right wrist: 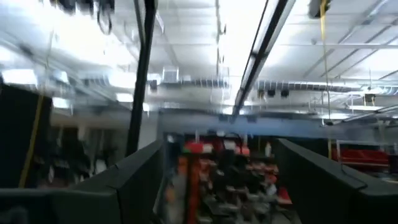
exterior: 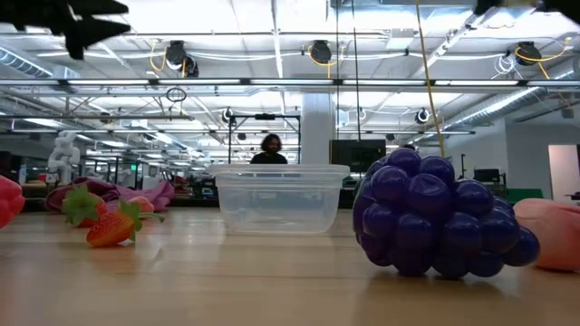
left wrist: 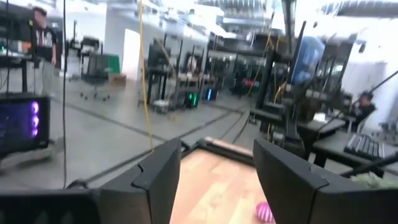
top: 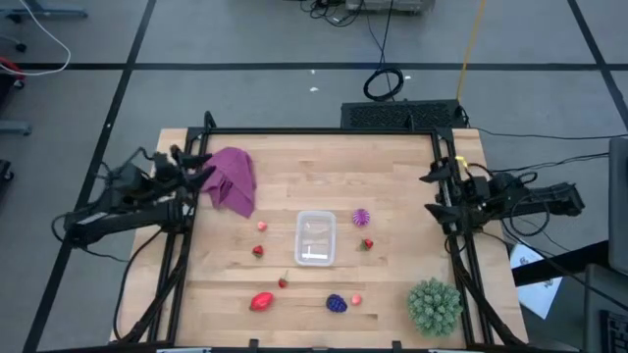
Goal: Pick and placing Produce into tupperware
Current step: Put the onion into the transparent bin
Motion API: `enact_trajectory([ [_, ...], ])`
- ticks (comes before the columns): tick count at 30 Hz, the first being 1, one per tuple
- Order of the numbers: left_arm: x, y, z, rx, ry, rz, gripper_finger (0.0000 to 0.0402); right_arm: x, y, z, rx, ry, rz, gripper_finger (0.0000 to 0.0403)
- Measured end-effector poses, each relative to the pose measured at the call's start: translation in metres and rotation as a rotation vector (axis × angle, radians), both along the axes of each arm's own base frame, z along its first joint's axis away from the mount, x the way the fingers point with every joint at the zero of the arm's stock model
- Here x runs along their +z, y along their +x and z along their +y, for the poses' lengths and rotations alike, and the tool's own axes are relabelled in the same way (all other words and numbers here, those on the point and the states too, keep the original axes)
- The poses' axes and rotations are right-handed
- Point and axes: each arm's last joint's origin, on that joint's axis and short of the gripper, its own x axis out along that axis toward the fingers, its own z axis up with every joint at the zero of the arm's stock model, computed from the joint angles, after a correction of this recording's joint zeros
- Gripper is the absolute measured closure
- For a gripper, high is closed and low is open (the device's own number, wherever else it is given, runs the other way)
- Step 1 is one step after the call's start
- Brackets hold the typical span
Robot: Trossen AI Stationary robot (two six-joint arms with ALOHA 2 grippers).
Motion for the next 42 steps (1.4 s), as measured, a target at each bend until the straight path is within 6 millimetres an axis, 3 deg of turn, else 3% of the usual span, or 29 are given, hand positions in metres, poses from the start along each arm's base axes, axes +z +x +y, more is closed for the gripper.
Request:
enact_trajectory([
  [4, 0.025, -0.008, -0.002, 0.001, -0.042, 0.119, 0.0195, 0.054, 0.037, 0.003, -0.063, -0.108, 0.175, 0.0108],
  [7, 0.039, -0.009, -0.002, 0.004, -0.066, 0.182, 0.0195, 0.092, 0.071, 0.002, -0.218, -0.154, 0.383, 0.0108],
  [12, 0.047, -0.003, 0.0, 0.01, -0.1, 0.324, 0.0195, 0.126, 0.121, -0.003, -0.588, -0.245, 0.8, 0.0108],
  [15, 0.044, 0.001, 0.001, 0.047, -0.125, 0.415, 0.0195, 0.142, 0.139, -0.005, -0.741, -0.259, 0.931, 0.0108],
  [21, 0.035, 0.006, 0.004, 0.12, -0.179, 0.543, 0.0195, 0.132, 0.162, -0.007, -0.824, -0.166, 1.111, 0.0108],
  [33, 0.034, 0.006, 0.006, 0.177, -0.176, 0.554, 0.0195, 0.078, 0.167, -0.013, -0.766, 0.156, 1.561, 0.0108],
  [42, 0.034, 0.006, 0.006, 0.181, -0.175, 0.553, 0.0195, 0.073, 0.171, -0.013, -0.705, 0.344, 1.593, 0.0108],
])
